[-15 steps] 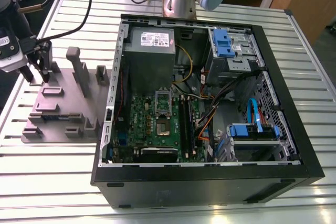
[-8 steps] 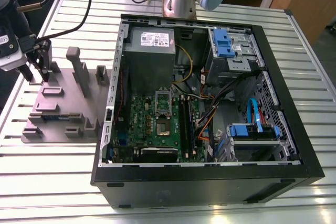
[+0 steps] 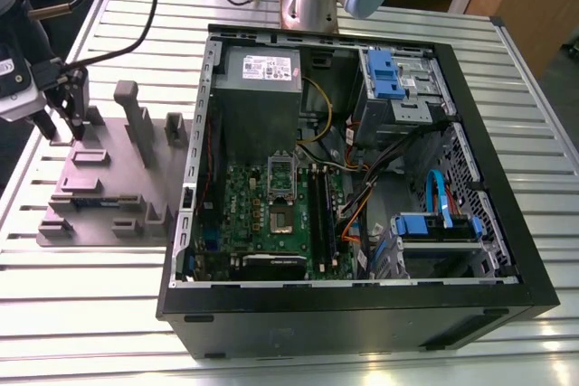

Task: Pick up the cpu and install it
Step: 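Pick up the cpu and move it towards the insertion slot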

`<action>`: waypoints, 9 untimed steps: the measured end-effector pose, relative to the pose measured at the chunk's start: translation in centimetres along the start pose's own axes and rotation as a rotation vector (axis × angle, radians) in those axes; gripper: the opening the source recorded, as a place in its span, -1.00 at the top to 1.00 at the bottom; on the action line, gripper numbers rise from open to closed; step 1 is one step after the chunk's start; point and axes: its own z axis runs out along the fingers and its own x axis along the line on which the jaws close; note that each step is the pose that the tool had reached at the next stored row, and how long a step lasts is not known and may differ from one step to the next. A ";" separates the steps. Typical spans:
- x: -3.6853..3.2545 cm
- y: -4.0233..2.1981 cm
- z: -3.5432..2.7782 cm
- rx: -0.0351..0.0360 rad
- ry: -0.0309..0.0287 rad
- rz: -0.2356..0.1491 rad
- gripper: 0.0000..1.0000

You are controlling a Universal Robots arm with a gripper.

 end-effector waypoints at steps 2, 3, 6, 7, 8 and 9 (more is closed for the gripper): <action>0.00 0.00 -0.07 0.0000 0.0000 0.000 0.06; 0.00 0.00 -0.11 0.0000 0.0000 0.000 0.06; 0.00 0.01 -0.22 -0.0001 -0.0001 0.000 0.06; 0.00 0.01 -0.28 0.0000 0.0001 0.000 0.06; 0.00 0.01 -0.33 0.0000 0.0001 0.000 0.06; 0.00 0.01 -0.37 -0.0001 -0.0001 0.000 0.06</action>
